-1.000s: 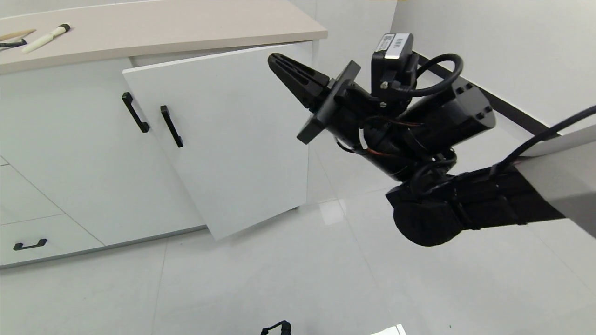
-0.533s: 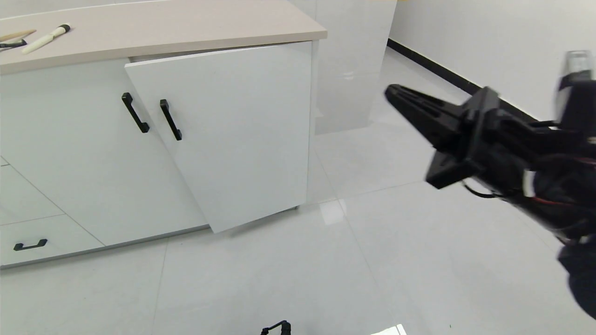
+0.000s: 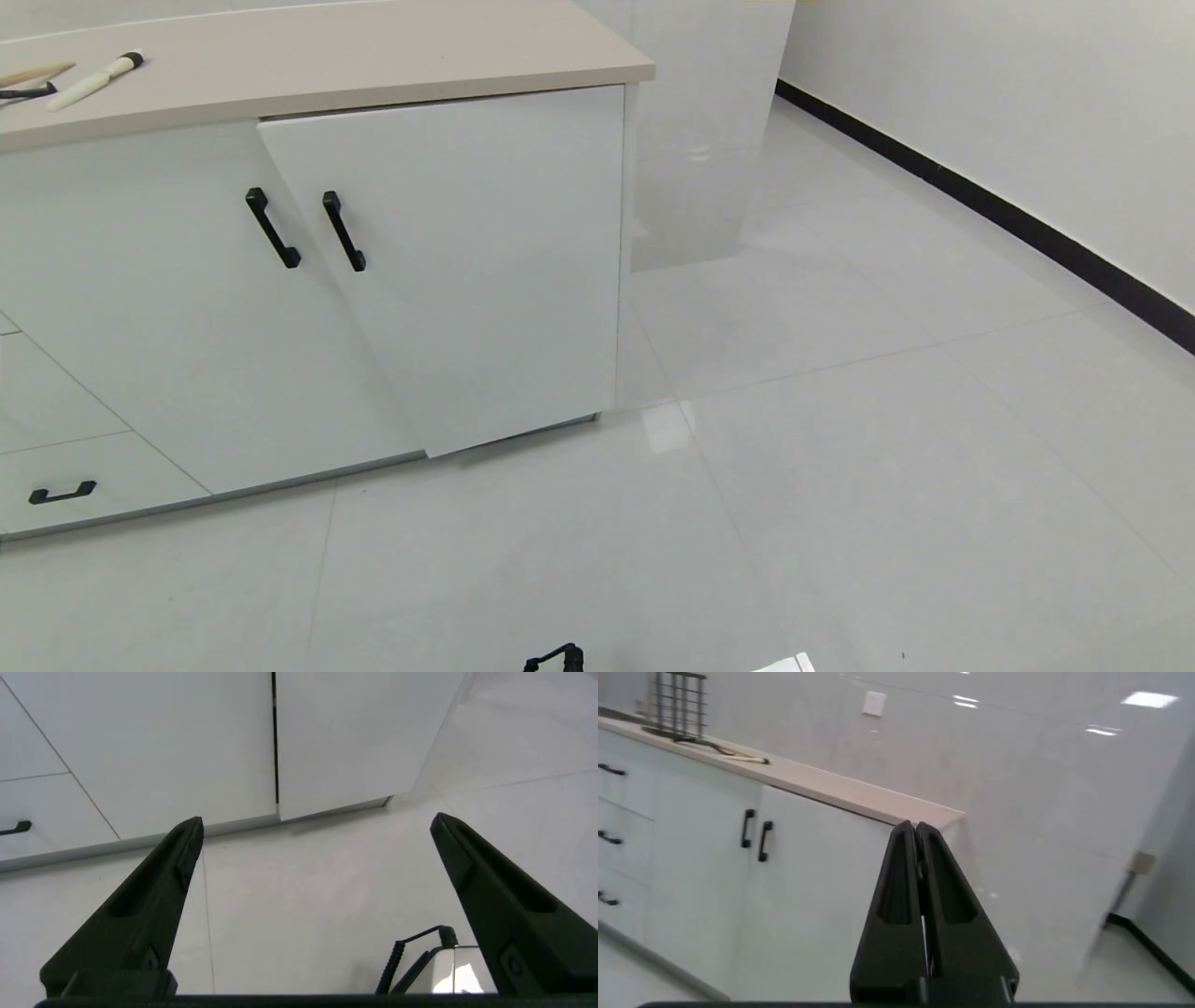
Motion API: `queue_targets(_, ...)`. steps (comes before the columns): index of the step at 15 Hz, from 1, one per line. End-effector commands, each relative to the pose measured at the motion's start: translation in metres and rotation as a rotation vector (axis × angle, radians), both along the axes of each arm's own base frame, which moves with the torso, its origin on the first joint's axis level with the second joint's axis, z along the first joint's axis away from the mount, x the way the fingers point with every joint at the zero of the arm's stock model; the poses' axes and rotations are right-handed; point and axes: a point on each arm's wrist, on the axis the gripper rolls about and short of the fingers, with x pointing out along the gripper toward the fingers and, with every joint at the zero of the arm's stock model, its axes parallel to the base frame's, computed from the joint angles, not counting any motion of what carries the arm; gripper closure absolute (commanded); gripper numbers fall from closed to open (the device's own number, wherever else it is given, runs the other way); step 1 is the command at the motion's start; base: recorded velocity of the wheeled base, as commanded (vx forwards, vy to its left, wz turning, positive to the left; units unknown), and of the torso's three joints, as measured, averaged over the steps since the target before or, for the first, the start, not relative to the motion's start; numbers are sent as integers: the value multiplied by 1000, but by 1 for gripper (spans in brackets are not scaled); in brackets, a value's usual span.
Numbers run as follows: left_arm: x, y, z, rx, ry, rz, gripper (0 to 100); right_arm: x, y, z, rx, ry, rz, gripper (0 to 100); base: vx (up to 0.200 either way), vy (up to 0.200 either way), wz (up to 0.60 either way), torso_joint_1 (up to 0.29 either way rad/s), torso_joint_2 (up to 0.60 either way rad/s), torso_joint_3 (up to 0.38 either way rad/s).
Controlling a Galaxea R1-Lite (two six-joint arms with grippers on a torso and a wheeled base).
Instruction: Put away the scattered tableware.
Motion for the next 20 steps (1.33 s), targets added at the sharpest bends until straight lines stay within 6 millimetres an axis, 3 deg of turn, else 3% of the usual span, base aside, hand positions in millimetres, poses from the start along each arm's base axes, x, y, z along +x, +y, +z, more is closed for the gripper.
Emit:
queue_targets(1, 0, 0, 0, -1, 2, 0, 0, -75, -6, -35, 20, -44, -113, 100, 0, 0, 0, 0, 0, 0)
queue_targets(2, 0, 0, 0, -1, 2, 0, 0, -78, -6, -38, 15, -38, -111, 100, 0, 0, 0, 0, 0, 0)
queue_targets(3, 0, 0, 0, -1, 2, 0, 0, -101, -5, -62, 11, -14, -108, 100, 0, 0, 0, 0, 0, 0)
queue_targets(4, 0, 0, 0, -1, 2, 0, 0, -109, -5, -75, -3, -12, -106, 100, 0, 0, 0, 0, 0, 0)
queue_targets(6, 0, 0, 0, -4, 2, 0, 0, -100, -7, -98, 13, 106, -103, 100, 0, 0, 0, 0, 0, 0)
queue_targets(9, 0, 0, 0, -5, 2, 0, 0, -84, -16, -134, 152, 483, -497, 100, 0, 0, 0, 0, 0, 0)
queue_targets(11, 0, 0, 0, -4, 2, 0, 0, -82, -19, -157, 151, 710, -614, 100, 0, 0, 0, 0, 0, 0)
queue_targets(14, 0, 0, 0, -4, 2, 0, 0, -82, -19, -154, 179, 684, -615, 100, 0, 0, 0, 0, 0, 0)
queue_targets(20, 0, 0, 0, -5, 2, 0, 0, -82, -19, -154, 178, 684, -614, 100, 200, 200, 0, 2, 2, 2)
